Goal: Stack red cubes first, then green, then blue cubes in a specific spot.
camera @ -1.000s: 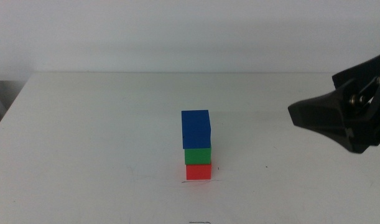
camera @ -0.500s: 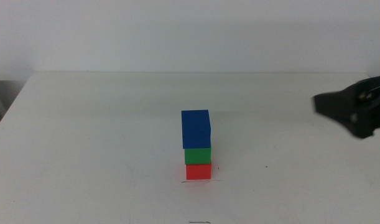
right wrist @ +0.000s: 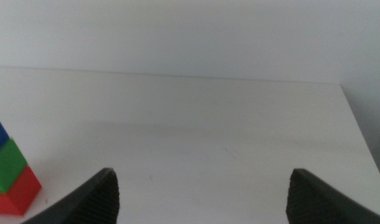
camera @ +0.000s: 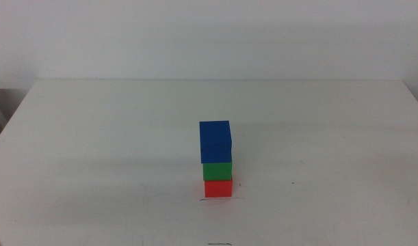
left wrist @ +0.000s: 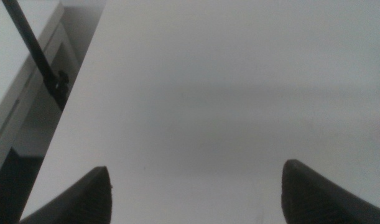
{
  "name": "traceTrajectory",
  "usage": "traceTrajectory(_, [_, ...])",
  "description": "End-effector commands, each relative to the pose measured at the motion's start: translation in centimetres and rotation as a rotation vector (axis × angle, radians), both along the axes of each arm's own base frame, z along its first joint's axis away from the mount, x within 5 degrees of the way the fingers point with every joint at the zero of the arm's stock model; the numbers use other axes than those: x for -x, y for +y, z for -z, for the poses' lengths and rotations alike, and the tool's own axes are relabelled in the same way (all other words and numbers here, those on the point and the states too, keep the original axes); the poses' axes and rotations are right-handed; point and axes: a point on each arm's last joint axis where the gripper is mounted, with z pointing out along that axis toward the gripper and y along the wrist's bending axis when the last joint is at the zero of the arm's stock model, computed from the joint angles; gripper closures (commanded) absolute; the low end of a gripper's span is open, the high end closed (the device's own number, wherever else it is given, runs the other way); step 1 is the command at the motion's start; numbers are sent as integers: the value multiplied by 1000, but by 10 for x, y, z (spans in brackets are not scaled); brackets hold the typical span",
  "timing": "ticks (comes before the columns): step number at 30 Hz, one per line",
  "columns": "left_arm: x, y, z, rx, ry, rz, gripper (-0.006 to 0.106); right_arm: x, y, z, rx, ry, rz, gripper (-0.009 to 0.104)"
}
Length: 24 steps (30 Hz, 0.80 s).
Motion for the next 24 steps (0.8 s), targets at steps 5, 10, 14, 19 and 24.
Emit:
traceTrajectory(5, [6,-1,-15,16,-190,11,7,22,-4,20,16,-132,10,12])
traceTrajectory(10, [6,-1,-16,20,-205,13,7,27,-5,35,16,-131,10,12])
traceTrajectory(14, [8,-2,-24,41,-376,27,7,32,-8,45,14,-172,42,12])
traceTrajectory(19, [1,-4,-15,59,-571,45,7,37,-12,60,14,-195,102,12])
traceTrajectory(24, [-3,-5,9,61,-587,49,7,43,-14,70,13,-236,126,12])
